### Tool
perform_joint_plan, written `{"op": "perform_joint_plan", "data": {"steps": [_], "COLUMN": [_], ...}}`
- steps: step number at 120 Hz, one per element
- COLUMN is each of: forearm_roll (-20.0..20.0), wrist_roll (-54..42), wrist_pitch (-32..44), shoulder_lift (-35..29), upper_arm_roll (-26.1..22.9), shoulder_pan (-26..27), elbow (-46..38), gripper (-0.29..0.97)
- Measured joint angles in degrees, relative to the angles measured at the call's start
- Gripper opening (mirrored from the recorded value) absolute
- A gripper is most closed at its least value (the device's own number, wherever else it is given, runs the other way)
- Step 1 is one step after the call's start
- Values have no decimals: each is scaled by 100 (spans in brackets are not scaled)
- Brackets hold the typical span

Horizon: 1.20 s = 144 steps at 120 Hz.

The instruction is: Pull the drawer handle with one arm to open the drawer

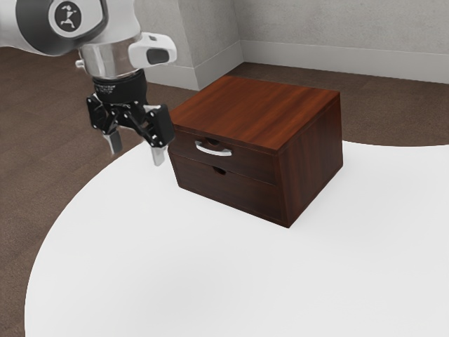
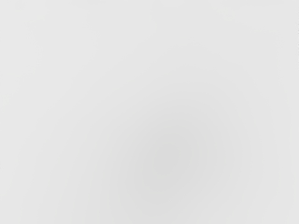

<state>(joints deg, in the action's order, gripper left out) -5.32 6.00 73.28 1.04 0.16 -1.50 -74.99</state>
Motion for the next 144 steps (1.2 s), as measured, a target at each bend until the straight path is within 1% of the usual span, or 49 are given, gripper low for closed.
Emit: {"op": "perform_joint_plan", "data": {"steps": [27,32,35,39,43,53,71,83,94,97,105,110,126,144], "forearm_roll": [28,258,434,611,739,907,487,379,374,400,455,484,606,665], "wrist_roll": [-71,-21,87,296,599,1541,3043,3848,4477,4632,5016,5235,5844,6385], "wrist_pitch": [245,210,141,63,7,19,283,637,966,1116,1700,2028,2969,3854], "shoulder_lift": [4,-42,-120,-190,-229,-113,263,322,406,400,88,-18,-107,-245], "upper_arm_roll": [3,21,25,28,18,37,46,45,29,25,21,19,27,43], "shoulder_pan": [-119,-142,-170,-207,-261,-375,-595,-798,-824,-803,-729,-685,-547,-390], "elbow": [9,120,486,929,1191,1391,1420,1136,999,784,-210,-565,-1267,-1968], "gripper": [68,68,68,68,68,68,68,68,68,68,68,68,68,68]}}
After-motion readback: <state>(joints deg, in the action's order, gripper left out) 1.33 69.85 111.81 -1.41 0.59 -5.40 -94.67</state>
